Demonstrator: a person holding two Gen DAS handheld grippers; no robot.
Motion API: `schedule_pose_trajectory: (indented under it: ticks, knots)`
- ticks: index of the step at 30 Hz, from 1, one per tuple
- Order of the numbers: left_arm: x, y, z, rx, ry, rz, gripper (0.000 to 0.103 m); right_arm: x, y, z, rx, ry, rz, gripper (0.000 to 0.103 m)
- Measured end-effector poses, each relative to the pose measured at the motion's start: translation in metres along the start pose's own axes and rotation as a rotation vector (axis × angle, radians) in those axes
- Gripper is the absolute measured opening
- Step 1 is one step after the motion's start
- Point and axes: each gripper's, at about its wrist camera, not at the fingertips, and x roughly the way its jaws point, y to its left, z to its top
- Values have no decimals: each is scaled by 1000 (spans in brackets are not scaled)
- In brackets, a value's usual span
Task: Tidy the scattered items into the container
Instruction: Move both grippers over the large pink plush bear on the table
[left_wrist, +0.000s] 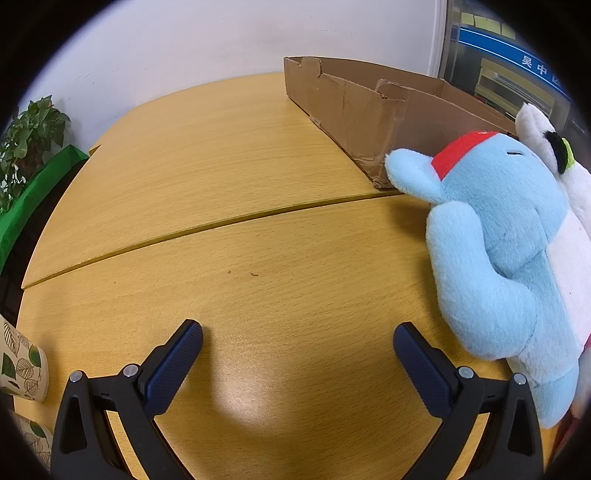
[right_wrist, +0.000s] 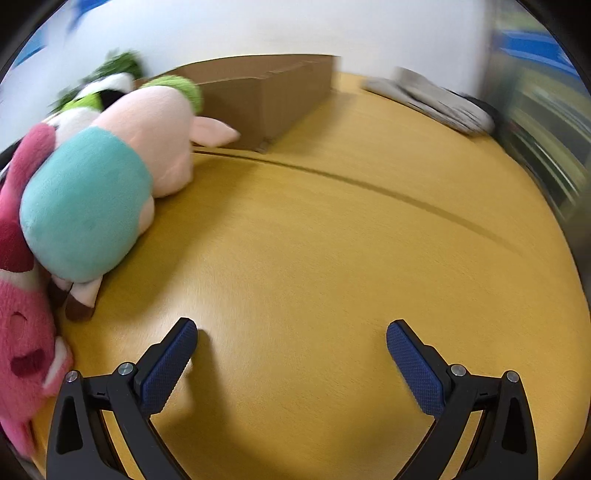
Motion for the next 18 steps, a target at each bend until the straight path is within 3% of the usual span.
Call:
schedule_pose_trajectory:
  ticks: [3, 7, 12, 18]
  knots:
    - [0, -1, 1, -15, 0, 11, 103, -19, 18, -21, 3, -15, -35, 103]
    - [-2, -4, -2, -51, 6, 36, 103, -66, 37, -48, 88, -139, -75, 103]
    - [-11, -11, -12, -104, 80, 71, 103, -135, 69, -62, 196, -312, -39, 103]
    - [-34, -15, -44, -123, 78, 81, 103, -171, 150, -52, 104, -437, 17, 103]
